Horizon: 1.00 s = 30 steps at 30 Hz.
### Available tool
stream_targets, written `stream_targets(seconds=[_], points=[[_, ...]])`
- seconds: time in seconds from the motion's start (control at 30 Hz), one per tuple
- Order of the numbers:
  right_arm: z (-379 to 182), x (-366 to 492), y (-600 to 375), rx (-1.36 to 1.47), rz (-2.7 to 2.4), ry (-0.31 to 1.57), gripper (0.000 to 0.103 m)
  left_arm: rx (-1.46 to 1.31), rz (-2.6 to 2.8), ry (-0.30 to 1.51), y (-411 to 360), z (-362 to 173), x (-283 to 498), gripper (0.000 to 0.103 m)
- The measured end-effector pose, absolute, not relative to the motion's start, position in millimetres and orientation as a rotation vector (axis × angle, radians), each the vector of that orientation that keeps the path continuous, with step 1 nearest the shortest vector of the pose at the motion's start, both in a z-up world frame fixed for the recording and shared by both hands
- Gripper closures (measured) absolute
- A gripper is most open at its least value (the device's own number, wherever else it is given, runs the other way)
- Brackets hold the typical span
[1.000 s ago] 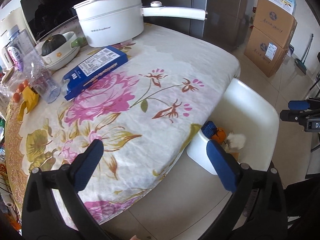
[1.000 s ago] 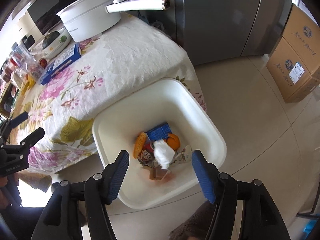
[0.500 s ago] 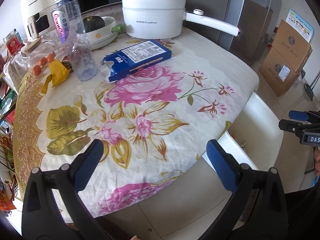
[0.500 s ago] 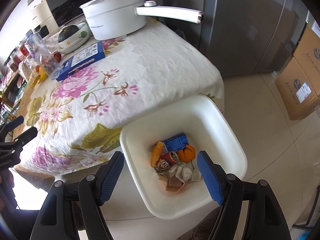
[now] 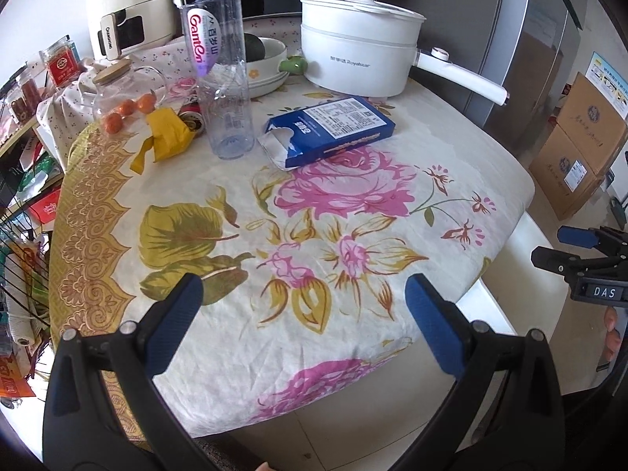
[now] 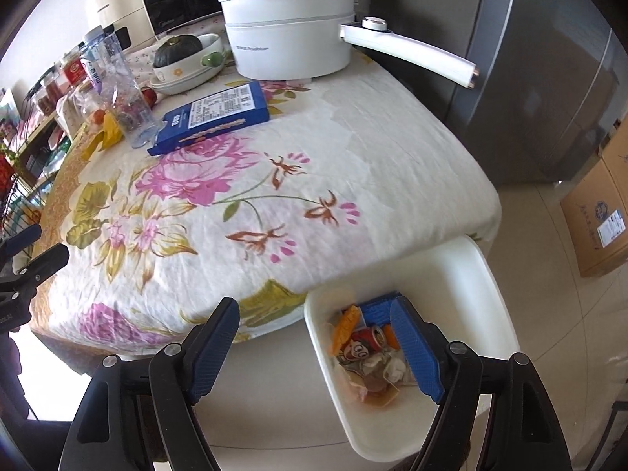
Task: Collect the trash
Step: 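Move both tools back to the table toward the water bottle and blue box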
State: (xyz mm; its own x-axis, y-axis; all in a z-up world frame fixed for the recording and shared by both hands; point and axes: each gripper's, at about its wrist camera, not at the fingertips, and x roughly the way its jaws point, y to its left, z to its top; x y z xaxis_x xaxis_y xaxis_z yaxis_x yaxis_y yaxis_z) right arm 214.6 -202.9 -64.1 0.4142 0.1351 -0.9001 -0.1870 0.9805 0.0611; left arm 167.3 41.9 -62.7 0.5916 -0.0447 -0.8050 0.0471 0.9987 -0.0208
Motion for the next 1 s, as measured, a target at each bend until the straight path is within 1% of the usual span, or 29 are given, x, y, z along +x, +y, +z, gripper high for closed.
stream_targets(seconds=[0.27,0.67,1.0], points=[[-58,236,-179,0.008,0.213,1.094,0.022,0.004,0.007,0.901,68,-61,175,0.001],[-63,268,-151,0.029,0.209,1.072,0.021,-0.143,0.091,0.815,131,-63,193,0.001],[-73,286,-139,-0.021,0.207,1.068,0.020,-0.089,0.056,0.764,122,-65,240,0.001]])
